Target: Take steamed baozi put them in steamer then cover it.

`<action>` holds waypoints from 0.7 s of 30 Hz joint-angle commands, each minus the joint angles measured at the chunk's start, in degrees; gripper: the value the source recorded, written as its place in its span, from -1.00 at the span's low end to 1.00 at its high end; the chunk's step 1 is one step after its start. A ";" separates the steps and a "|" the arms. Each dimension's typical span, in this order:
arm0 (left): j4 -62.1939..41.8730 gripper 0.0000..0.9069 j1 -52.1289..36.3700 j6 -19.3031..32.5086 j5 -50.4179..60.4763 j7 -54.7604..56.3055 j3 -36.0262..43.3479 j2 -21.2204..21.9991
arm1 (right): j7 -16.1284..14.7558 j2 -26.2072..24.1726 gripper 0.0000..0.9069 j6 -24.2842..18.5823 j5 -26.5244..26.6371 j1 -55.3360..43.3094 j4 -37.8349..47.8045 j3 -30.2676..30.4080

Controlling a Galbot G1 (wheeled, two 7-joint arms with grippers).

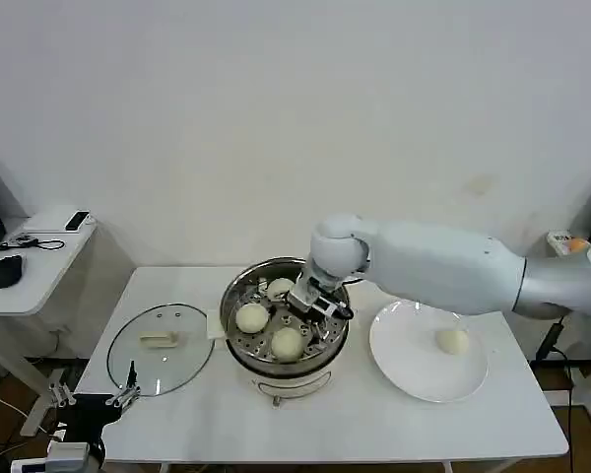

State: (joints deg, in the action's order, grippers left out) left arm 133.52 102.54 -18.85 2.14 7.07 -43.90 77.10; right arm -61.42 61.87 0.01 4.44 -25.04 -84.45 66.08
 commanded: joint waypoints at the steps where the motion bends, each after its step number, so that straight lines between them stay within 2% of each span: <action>1: -0.04 1.00 -0.08 -0.03 -0.25 -0.07 0.03 -0.20 | 2.18 -5.85 1.00 5.13 2.20 -1.48 2.76 -4.88; 6: -0.31 1.00 -0.22 -0.04 -0.79 -0.08 -0.01 -0.79 | 2.81 -12.28 1.00 10.64 4.97 -2.22 1.48 -5.95; 10: -0.40 1.00 -0.66 -0.06 -0.80 -0.25 0.59 -1.30 | 2.63 -18.40 1.00 13.56 4.17 -1.71 -0.18 -5.94; 11: -0.41 1.00 -0.87 -0.04 -0.79 -0.27 0.85 -1.38 | 2.58 -21.31 1.00 14.32 3.53 -0.98 -0.81 -5.95; 18: -0.82 1.00 -1.73 -0.08 -0.73 -0.28 2.46 -2.08 | 2.37 -31.98 1.00 13.98 -1.95 4.67 -1.65 -7.35; 21: -0.90 1.00 -2.10 -0.13 -0.68 -0.30 2.88 -2.30 | 2.57 -34.51 1.00 13.81 -2.93 7.54 -1.94 -8.55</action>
State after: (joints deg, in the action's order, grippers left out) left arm 132.70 100.58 -18.95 1.44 6.79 -41.60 74.90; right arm -59.25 40.79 11.04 4.97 -23.35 -85.54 59.93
